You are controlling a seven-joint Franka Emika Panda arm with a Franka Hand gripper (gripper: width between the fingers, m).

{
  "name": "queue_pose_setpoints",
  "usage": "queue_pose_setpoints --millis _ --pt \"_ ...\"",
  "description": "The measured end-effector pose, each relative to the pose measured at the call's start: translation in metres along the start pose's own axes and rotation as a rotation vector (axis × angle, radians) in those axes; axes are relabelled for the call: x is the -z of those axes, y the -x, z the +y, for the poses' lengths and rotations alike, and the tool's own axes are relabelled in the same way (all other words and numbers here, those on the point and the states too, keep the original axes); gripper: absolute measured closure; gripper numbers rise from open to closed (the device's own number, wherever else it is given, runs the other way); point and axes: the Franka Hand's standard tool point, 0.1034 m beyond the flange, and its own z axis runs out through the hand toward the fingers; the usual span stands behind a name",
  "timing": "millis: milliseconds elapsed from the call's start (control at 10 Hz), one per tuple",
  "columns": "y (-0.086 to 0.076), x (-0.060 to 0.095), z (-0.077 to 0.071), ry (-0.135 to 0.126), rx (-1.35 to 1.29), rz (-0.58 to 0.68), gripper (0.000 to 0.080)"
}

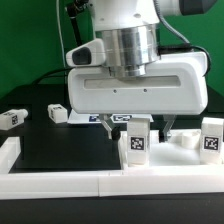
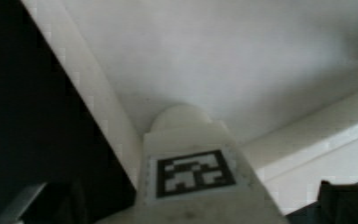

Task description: Assemble square table

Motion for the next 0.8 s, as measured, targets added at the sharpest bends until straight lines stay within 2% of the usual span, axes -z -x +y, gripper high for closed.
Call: queue_pose_setpoints --millis 100,200,300,400,600,800 --pt "-0.0006 0.0001 0.0013 0.001 0.000 0.000 0.0264" --pt "-0.0005 0.0001 0.0011 0.001 -0.044 0.000 0.0418" --pt "-0.0005 0.0000 0.0011 0.001 -0.108 0.000 0.0418" --pt "-0.0005 0.0000 0.0010 0.001 -0.195 0.000 0.0515" --pt "-0.0004 0.0000 0.0010 0.001 -0.308 0.000 0.0515" --pt "-0.0003 -0.0014 -0.0001 -0.006 -0.601 -0.005 0.0515"
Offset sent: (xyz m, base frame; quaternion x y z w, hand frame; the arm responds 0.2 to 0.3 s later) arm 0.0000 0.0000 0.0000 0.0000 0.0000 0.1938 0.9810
